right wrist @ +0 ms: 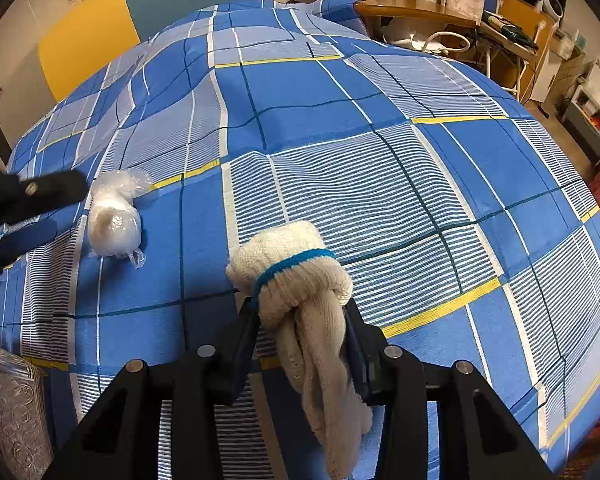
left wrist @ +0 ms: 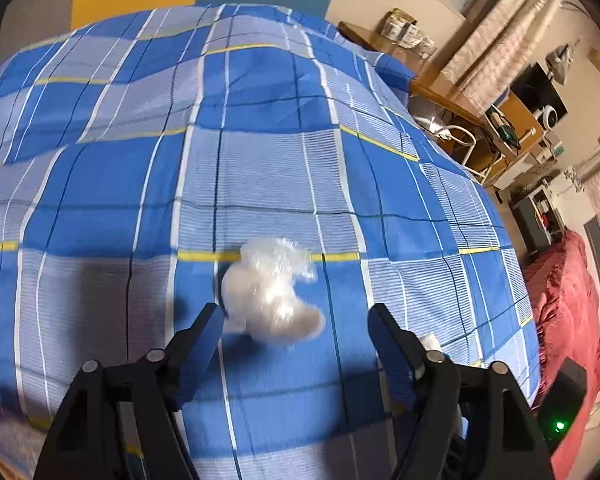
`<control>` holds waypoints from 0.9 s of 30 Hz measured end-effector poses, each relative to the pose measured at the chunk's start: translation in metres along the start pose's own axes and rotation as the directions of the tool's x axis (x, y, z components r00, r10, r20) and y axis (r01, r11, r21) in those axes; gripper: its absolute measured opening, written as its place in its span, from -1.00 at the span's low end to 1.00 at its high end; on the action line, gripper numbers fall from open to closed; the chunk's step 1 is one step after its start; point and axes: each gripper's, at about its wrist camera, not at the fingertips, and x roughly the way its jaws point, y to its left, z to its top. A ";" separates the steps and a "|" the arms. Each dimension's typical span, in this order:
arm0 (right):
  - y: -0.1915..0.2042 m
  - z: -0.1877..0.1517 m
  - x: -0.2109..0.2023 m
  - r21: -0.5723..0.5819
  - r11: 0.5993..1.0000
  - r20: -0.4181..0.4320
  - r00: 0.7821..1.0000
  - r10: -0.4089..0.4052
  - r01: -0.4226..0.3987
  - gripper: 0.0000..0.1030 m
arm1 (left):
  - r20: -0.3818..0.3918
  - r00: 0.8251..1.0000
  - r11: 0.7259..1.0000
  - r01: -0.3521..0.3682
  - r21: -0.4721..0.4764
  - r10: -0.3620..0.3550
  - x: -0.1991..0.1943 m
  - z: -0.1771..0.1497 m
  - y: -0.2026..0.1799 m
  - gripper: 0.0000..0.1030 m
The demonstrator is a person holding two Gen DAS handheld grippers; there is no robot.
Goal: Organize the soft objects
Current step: 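Grasp the plastic-wrapped cotton ball with the left gripper while the right holds the glove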
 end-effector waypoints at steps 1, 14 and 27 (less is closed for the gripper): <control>0.000 0.000 0.000 -0.001 1.000 0.000 1.000 0.000 0.000 -0.18 | 0.000 1.000 1.000 -0.006 0.016 0.006 0.004 0.002 -0.001 0.56; -0.001 0.000 0.003 0.010 1.000 -0.019 1.000 0.009 -0.009 -0.15 | -0.041 0.998 0.996 -0.038 0.082 0.042 0.039 0.005 -0.001 0.54; -0.005 0.001 0.006 0.025 0.999 -0.023 0.999 0.026 -0.026 -0.14 | -0.063 0.996 0.998 -0.058 0.026 0.060 0.042 -0.012 0.015 -0.28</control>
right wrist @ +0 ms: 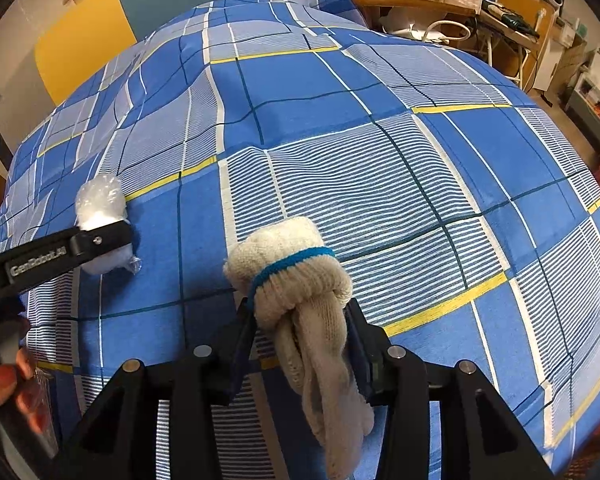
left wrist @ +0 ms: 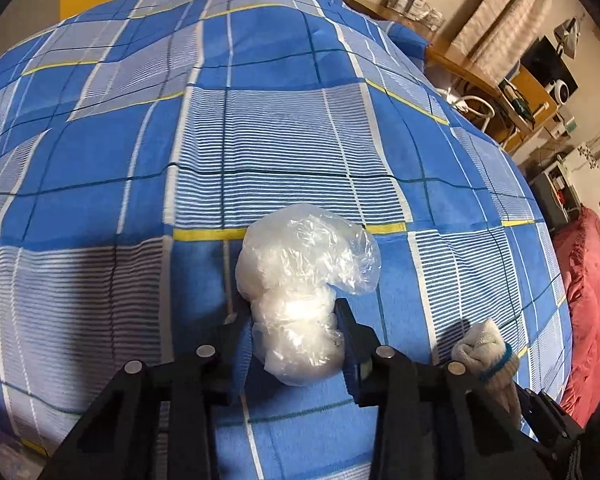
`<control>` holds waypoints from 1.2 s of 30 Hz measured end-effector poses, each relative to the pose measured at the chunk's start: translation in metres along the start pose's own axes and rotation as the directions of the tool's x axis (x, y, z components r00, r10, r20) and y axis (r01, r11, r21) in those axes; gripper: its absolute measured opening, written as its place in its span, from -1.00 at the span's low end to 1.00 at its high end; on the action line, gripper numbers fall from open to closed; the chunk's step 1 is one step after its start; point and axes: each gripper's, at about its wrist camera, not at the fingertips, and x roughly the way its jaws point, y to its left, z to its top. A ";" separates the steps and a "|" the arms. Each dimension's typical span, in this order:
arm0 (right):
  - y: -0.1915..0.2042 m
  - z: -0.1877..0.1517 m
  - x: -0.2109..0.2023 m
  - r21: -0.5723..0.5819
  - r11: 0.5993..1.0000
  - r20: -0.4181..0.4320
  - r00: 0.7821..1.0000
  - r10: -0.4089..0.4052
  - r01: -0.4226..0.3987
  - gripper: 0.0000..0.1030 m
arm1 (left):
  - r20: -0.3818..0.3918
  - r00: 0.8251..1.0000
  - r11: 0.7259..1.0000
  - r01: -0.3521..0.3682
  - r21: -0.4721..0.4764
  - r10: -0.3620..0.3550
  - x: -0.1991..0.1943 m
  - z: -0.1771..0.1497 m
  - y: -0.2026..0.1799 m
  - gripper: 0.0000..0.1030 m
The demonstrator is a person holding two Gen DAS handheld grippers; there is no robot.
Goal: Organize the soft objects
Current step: 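Grasp the plastic-wrapped cotton ball with the left gripper while the right holds the glove, then carry the cotton ball into the gold tray and open the left gripper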
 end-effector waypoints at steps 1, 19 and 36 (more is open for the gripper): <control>0.000 0.000 0.000 -0.001 1.000 0.000 1.000 0.000 0.000 -0.14 | 0.005 1.000 1.000 -0.001 -0.001 0.001 -0.004 -0.001 0.000 -0.29; 0.006 -0.006 0.001 -0.061 0.998 0.020 1.000 -0.021 0.022 -0.13 | 0.138 0.981 0.988 0.130 0.078 -0.140 -0.133 -0.055 -0.031 -0.30; 0.012 -0.011 0.003 -0.134 0.989 0.037 0.998 -0.055 0.059 -0.13 | 0.236 0.938 0.959 0.213 0.188 -0.254 -0.235 -0.129 -0.030 -0.30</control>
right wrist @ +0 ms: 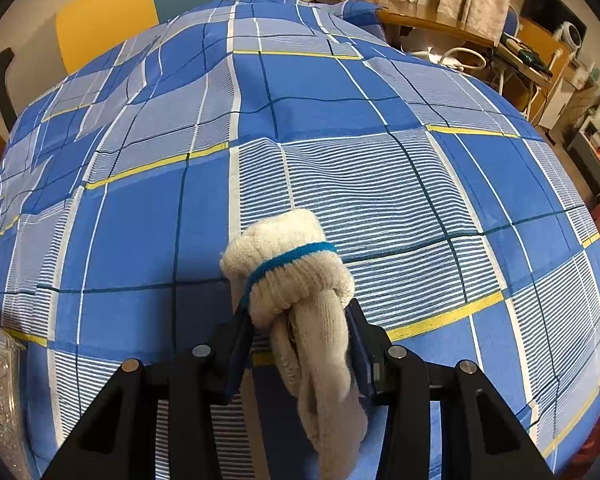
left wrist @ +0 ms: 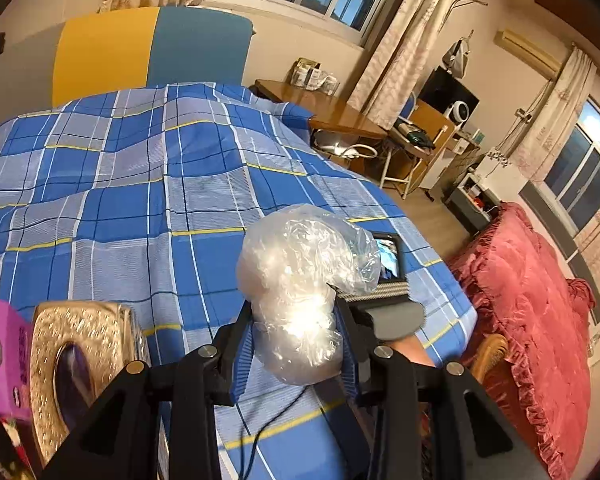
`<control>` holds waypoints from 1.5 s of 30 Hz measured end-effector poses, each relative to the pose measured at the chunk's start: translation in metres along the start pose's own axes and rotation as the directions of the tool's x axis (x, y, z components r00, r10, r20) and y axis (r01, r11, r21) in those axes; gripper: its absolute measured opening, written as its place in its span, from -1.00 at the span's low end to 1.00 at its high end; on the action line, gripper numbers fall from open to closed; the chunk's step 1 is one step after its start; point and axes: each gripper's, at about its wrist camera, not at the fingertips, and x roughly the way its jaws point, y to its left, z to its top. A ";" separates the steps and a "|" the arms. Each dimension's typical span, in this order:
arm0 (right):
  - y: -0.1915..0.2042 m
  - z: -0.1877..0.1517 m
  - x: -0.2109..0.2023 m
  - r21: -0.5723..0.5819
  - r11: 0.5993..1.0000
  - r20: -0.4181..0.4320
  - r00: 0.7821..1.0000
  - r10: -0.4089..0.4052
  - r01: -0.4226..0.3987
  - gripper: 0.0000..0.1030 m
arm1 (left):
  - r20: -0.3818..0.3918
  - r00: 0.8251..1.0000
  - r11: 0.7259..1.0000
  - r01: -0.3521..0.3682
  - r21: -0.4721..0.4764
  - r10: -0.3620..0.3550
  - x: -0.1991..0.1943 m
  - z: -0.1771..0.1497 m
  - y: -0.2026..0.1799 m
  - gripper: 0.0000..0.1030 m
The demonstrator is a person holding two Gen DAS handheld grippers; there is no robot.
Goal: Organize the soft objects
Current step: 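Carry the cotton ball into the gold tray and open the left gripper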
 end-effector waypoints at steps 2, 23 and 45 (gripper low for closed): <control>0.001 -0.001 0.000 -0.007 1.000 0.002 1.000 -0.003 0.003 -0.13 | 0.009 1.000 1.000 0.011 0.003 -0.011 -0.012 -0.008 0.001 -0.30; -0.016 0.002 -0.025 0.076 0.997 0.107 0.994 0.008 -0.016 -0.26 | 0.129 0.983 0.986 -0.118 -0.116 0.133 -0.162 -0.088 0.131 -0.29; -0.043 0.005 -0.054 0.205 0.977 0.259 0.966 0.008 -0.063 -0.26 | -0.261 0.934 0.914 -0.310 -0.262 0.243 -0.102 -0.191 0.268 -0.19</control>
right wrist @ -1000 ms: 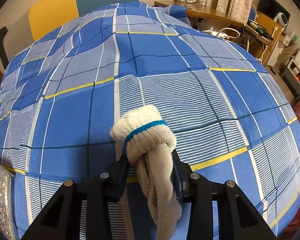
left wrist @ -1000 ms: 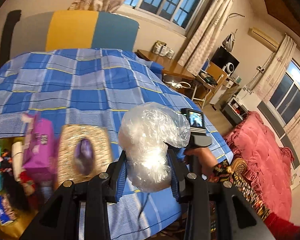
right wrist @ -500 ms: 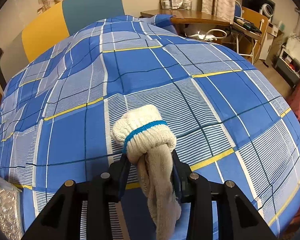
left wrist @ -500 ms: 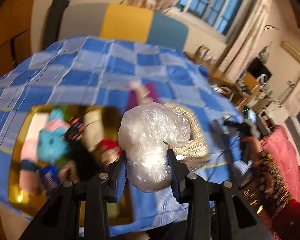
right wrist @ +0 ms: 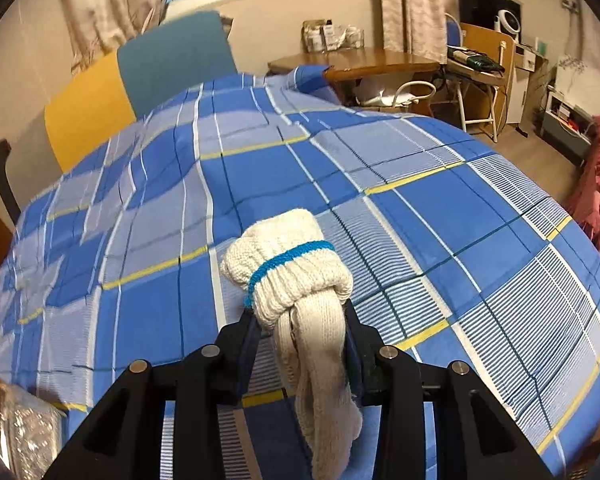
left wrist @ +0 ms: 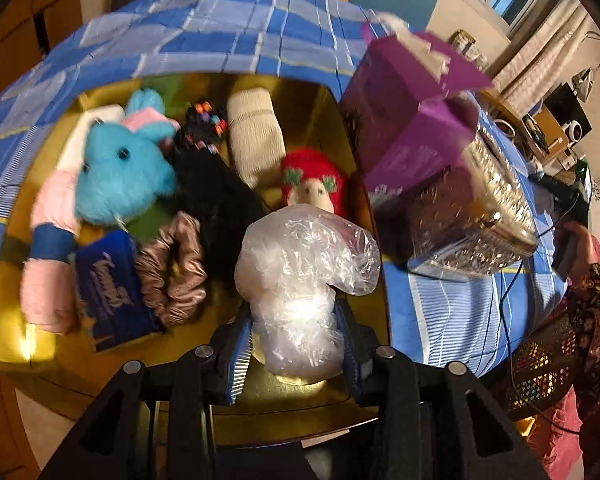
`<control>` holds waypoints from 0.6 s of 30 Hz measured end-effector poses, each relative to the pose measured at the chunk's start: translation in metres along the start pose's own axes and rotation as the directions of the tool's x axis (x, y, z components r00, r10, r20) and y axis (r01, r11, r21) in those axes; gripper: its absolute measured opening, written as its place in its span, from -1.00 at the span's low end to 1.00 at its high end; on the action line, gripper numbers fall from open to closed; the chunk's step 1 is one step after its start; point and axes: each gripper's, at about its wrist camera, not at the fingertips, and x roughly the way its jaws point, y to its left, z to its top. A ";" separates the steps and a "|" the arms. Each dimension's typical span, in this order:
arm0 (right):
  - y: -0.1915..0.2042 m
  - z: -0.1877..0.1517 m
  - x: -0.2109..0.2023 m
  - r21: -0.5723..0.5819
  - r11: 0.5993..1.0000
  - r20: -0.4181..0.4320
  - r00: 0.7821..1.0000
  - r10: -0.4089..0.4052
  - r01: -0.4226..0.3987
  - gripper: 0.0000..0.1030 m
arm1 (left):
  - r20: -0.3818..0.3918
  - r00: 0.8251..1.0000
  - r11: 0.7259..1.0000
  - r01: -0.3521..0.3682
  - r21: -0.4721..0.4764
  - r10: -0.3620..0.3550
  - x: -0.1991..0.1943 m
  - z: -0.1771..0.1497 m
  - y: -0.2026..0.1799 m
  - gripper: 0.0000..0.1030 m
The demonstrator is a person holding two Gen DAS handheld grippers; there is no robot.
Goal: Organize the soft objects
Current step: 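Carry the cotton ball into the gold tray and open the left gripper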
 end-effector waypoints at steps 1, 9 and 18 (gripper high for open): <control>-0.001 0.001 -0.001 0.006 1.000 0.008 1.000 0.007 -0.007 -0.26 | -0.003 1.000 1.000 0.001 0.005 -0.001 0.002 -0.001 -0.001 -0.12; 0.013 0.003 -0.019 -0.050 0.999 0.112 0.993 0.024 -0.019 -0.26 | 0.093 0.996 1.000 0.016 0.009 -0.016 -0.015 -0.002 0.000 0.39; 0.023 -0.004 -0.062 -0.015 0.992 0.187 0.975 0.122 -0.121 -0.26 | 0.208 0.977 0.986 0.077 -0.146 -0.046 -0.048 -0.006 0.038 0.39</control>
